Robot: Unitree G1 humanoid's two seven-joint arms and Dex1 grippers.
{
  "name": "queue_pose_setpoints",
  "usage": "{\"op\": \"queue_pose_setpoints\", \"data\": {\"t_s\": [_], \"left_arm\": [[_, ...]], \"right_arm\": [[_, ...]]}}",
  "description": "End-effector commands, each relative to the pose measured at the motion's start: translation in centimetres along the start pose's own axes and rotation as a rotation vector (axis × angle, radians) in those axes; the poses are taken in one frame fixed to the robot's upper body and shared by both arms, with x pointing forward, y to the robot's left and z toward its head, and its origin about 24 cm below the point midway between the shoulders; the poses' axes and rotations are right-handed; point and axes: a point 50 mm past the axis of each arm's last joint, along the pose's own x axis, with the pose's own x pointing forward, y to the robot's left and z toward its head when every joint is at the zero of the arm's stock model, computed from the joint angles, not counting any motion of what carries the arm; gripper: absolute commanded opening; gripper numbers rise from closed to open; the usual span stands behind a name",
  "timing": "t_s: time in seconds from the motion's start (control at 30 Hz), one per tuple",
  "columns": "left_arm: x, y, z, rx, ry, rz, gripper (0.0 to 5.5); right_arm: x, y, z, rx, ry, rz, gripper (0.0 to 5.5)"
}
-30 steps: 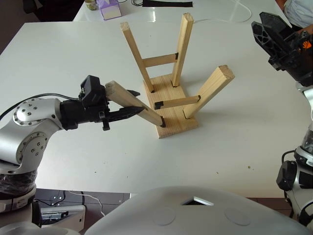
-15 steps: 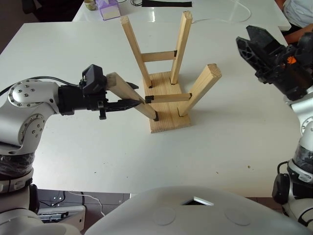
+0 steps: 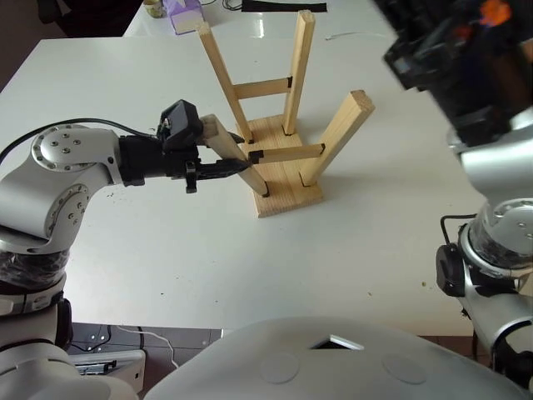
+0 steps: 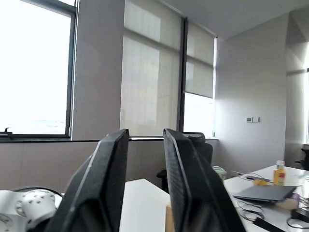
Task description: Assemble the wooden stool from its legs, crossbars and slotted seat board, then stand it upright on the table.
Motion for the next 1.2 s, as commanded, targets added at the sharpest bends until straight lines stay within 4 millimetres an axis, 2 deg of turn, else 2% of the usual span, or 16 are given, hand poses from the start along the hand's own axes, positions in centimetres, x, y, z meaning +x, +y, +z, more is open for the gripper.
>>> {"op": "queue_pose_setpoints", "data": {"t_s": [0.03,0.13,0.2,0.33,0.43,0.47,0.57,0.6,0.67,0.77,0.9,1.07,1.1,1.17,1.2], "left_arm": [[0.9,-0.1,0.1,-0.005,0.005,0.031,2.04],[1.4,0.1,-0.7,-0.053,0.013,0.057,2.04],[1.6,0.4,-1.2,-0.087,0.010,0.055,2.04],[2.0,1.8,-1.7,-0.104,0.018,0.017,2.04],[2.1,1.8,-1.7,-0.080,0.023,-0.012,2.04],[2.2,1.6,-1.8,-0.073,0.026,-0.019,2.04],[2.6,1.0,-2.1,-0.063,0.038,-0.024,2.04],[2.8,0.9,-2.1,-0.060,0.041,-0.028,2.04],[3.0,0.9,-2.1,-0.056,0.042,-0.031,2.04],[3.3,1.4,-1.9,-0.049,0.041,-0.027,2.04],[4.1,1.8,-1.7,-0.040,0.036,-0.041,2.04],[5.1,2.6,-2.4,-0.027,0.098,-0.092,2.04],[5.2,2.7,-2.4,-0.020,0.110,-0.106,2.04],[5.4,3.0,-2.4,-0.005,0.134,-0.129,2.04],[5.3,3.1,-2.3,-0.004,0.139,-0.134,2.04]], "right_arm": [[1.3,1.0,-4.7,-0.138,0.224,-0.060,0.60],[1.0,1.0,-8.8,-0.272,0.378,-0.094,0.04],[0.8,1.0,-10.5,-0.376,0.436,-0.081,0.00],[1.4,0.9,-11.2,-0.496,0.436,-0.052,0.00],[1.5,0.7,-11.5,-0.536,0.439,-0.038,0.00],[1.2,0.7,-12.1,-0.534,0.468,-0.028,0.00],[-1.7,1.7,-16.0,-0.540,0.666,0.102,0.00],[-2.4,1.9,-16.7,-0.537,0.700,0.116,0.00],[-2.5,1.9,-16.7,-0.523,0.708,0.107,0.00],[-1.7,1.5,-15.9,-0.533,0.659,0.085,0.00],[0.9,-0.1,-12.0,-0.584,0.458,-0.051,0.00],[1.7,-2.0,-9.4,-0.638,0.337,-0.167,0.00],[1.8,-2.6,-8.2,-0.657,0.285,-0.201,0.00],[1.4,-5.3,-4.3,-0.749,0.154,-0.352,0.00],[0.5,-7.1,-2.0,-0.800,0.105,-0.448,0.00]]}}
